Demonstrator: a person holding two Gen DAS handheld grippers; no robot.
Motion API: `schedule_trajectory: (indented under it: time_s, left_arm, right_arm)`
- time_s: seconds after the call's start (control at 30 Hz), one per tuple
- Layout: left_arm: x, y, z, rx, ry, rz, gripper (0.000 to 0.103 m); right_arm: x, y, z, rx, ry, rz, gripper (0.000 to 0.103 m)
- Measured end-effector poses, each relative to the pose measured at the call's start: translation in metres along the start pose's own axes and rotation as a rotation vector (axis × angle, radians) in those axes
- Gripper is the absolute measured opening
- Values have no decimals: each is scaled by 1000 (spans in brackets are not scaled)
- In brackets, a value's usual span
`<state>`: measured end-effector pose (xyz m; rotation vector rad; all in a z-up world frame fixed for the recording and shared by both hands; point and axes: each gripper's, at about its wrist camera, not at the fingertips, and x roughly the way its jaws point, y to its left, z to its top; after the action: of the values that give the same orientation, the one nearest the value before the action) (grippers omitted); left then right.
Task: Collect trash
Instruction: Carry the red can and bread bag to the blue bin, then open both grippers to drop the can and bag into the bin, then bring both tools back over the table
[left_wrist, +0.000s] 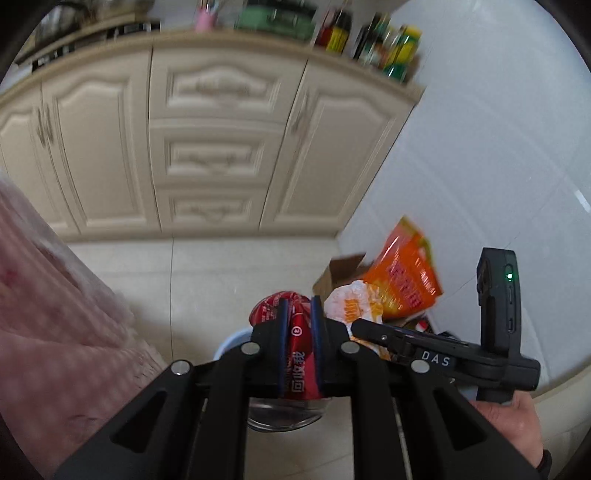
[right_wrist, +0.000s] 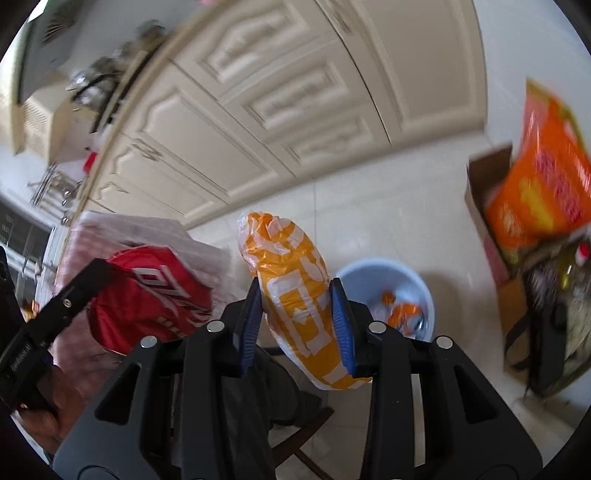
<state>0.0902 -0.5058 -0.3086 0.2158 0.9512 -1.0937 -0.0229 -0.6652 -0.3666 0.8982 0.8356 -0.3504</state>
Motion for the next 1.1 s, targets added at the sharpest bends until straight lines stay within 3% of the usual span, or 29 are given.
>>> schedule_trajectory:
  time_s: [0.03,0.1,0.13,0.17,0.2,0.23,0.3,0.33,0.47,0.7,1.1]
  left_arm:
    - [11,1,0,-1,15,-2,12]
    - [37,3,-6,2,62,12,15]
    - [46,5,-9,2,88,21,34]
    - [53,7,-12,-5,112,38,47]
    - [55,9,-11,-10,112,58,69]
    - [51,12,-11,-14,92,85,79]
    - [40,16,-7,-8,55,115,87]
    - [36,17,-5,-4,50,132,90]
    - [11,20,2,5,29,195,91]
    - [-58,15,14,-9,-69,211,92]
    - [-185,26,24,-26,-262,232,95]
  right_arm:
    - [9,-3,-2,17,13,5,36]
    - [25,-14,-6,60,34,13,47]
    - [32,-20,-9,85,47,7,62]
    - [39,-25,-12,105,60,-7,67]
    - [42,-28,-14,116,65,-15,77]
    - [44,-31,-15,131,67,-25,85]
    - [42,-36,-16,155,63,-27,93]
    - [39,-38,-17,160,57,-32,97]
    - [26,-36,-14,170,24,-66,97]
    - [5,-2,-2,110,-14,-73,97]
    - [-56,124,17,-120,-148,-25,97]
